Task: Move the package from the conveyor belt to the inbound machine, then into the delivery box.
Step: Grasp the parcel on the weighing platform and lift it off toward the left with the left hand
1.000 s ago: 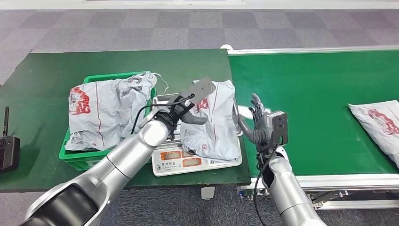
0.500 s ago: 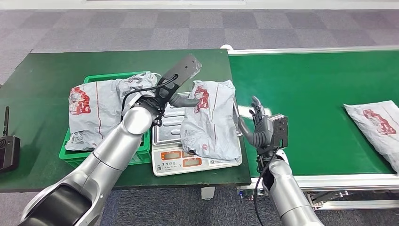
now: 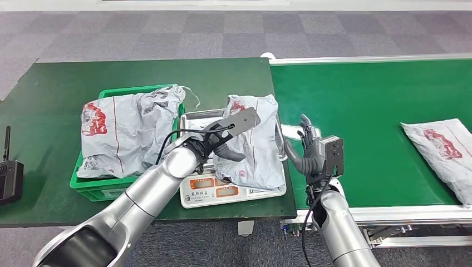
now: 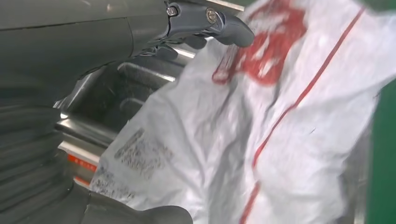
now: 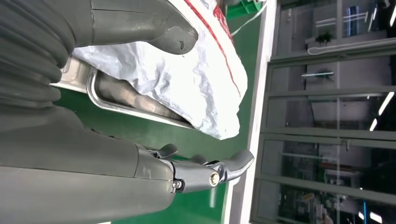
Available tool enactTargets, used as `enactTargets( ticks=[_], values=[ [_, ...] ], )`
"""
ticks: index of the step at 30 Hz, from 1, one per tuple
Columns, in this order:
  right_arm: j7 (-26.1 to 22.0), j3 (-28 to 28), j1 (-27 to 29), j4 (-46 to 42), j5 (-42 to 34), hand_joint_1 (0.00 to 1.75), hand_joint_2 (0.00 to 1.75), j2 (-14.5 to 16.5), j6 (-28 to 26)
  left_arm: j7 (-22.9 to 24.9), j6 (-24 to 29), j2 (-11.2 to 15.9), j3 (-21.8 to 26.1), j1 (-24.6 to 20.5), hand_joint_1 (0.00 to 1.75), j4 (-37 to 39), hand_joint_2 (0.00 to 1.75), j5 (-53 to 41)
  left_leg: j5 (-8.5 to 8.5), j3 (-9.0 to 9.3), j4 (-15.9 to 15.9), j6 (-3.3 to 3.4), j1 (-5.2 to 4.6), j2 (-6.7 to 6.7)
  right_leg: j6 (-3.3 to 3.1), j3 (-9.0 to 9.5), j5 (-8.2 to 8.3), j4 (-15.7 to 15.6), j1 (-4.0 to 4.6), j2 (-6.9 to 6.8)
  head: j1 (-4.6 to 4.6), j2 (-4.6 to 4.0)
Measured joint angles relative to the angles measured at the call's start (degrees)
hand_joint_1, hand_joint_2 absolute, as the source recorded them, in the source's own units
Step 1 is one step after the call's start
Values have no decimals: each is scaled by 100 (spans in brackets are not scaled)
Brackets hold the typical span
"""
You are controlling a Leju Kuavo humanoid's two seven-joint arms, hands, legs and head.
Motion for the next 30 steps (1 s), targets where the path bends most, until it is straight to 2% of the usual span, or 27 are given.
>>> enactTargets(
  ticks=[9,16,20,24,28,30],
  values=[
    [12,-2,-80,-1,36,0,175,13,55,-33,-166,-127,-820,149,0,728,175,-220,0,3,0,1,0,-4,0,8,0,-1,0,-5,-1,0],
    [5,-2,-98,-1,-18,0,175,13,85,-457,-88,-229,-1360,17,0,1355,175,-383,-8,36,-1,14,-1,-32,17,60,-15,-7,-1,-38,-1,0],
    [-21,-2,-97,-1,-94,0,175,13,138,-982,470,-313,-1690,11,175,1847,175,-797,-11,58,-1,21,-2,-45,25,92,-24,-10,-2,-48,-1,0],
    [-39,-1,-96,-1,-118,0,175,13,154,-1228,718,-352,-1824,18,175,2057,175,-1018,-10,62,-1,25,-2,-47,26,98,-24,-11,-3,-51,-1,0],
    [-80,1,-95,-1,-209,0,175,10,151,-2582,1211,-443,-2144,-116,175,2790,175,-1432,0,96,0,44,-9,-68,35,144,-25,-17,-9,-77,1,0],
    [-78,1,-95,-1,-234,0,175,10,145,-2719,1246,-446,-2139,-175,175,2825,175,-1431,1,101,0,45,-11,-68,37,150,-22,-17,-12,-78,1,0]
  ],
)
